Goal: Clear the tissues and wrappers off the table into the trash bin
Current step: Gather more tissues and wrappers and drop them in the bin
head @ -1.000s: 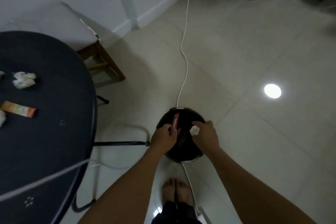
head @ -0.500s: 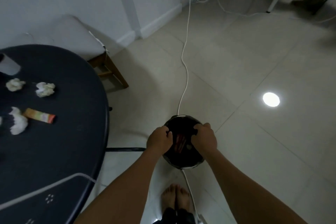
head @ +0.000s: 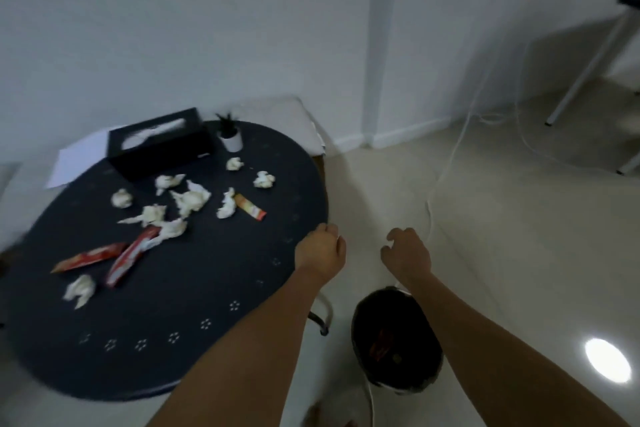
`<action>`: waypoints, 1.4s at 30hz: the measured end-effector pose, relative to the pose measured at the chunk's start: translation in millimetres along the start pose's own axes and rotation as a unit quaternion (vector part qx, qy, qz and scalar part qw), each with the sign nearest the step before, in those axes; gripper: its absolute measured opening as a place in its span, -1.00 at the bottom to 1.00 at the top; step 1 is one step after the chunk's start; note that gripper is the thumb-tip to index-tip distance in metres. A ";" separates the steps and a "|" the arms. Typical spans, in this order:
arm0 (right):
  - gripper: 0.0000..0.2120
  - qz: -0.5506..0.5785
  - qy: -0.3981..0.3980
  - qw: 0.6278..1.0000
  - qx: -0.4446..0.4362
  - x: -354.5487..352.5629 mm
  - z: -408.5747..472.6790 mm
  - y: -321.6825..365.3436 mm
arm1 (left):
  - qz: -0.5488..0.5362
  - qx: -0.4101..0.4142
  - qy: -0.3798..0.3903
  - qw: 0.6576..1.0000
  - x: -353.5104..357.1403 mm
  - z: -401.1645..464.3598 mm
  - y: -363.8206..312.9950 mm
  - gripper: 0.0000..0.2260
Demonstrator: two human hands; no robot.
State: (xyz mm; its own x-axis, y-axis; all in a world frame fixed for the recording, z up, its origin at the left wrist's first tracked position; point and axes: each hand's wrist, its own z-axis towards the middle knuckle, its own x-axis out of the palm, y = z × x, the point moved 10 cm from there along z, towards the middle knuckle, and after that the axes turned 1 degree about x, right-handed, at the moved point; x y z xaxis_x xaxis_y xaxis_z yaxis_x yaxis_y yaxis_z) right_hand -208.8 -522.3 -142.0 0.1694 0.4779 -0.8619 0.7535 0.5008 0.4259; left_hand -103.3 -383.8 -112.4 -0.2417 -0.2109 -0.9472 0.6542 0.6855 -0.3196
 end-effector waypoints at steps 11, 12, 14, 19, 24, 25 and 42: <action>-0.78 0.018 0.057 0.984 -0.165 47.6 7.9 190.2 | -0.041 -0.221 -0.088 0.971 -84.5 -32.7 185.3 -0.77; -0.79 0.021 0.065 0.984 -0.167 55.3 7.6 202.0 | -0.056 -0.242 -0.094 0.964 -86.6 -35.7 201.0 -0.78; -0.82 0.040 0.080 0.982 -0.165 76.0 8.4 225.4 | -0.104 -0.283 -0.107 0.947 -87.5 -38.3 234.9 -0.79; -0.72 0.064 0.084 0.987 -0.122 111.3 14.6 255.5 | -0.177 -0.294 -0.109 0.933 -78.9 -17.8 275.7 -0.66; -0.68 0.014 0.050 0.995 -0.086 123.6 24.0 264.1 | -0.178 -0.210 -0.071 0.959 -65.0 14.2 275.2 -0.58; -0.71 0.010 0.044 0.995 -0.085 123.9 24.4 264.6 | -0.168 -0.203 -0.060 0.963 -62.5 17.8 275.1 -0.59; -0.84 0.133 -0.050 0.990 0.013 76.8 11.4 166.6 | -0.146 -0.120 -0.096 0.977 -51.2 28.4 186.8 -0.81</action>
State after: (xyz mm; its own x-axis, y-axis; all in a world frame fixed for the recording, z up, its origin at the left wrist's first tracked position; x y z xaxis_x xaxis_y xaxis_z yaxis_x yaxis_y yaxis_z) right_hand -63.1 -410.4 -140.4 0.4256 0.5164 -0.7431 0.6895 0.3468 0.6358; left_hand 51.6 -264.8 -124.4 -0.2385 -0.5333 -0.8116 0.3851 0.7153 -0.5832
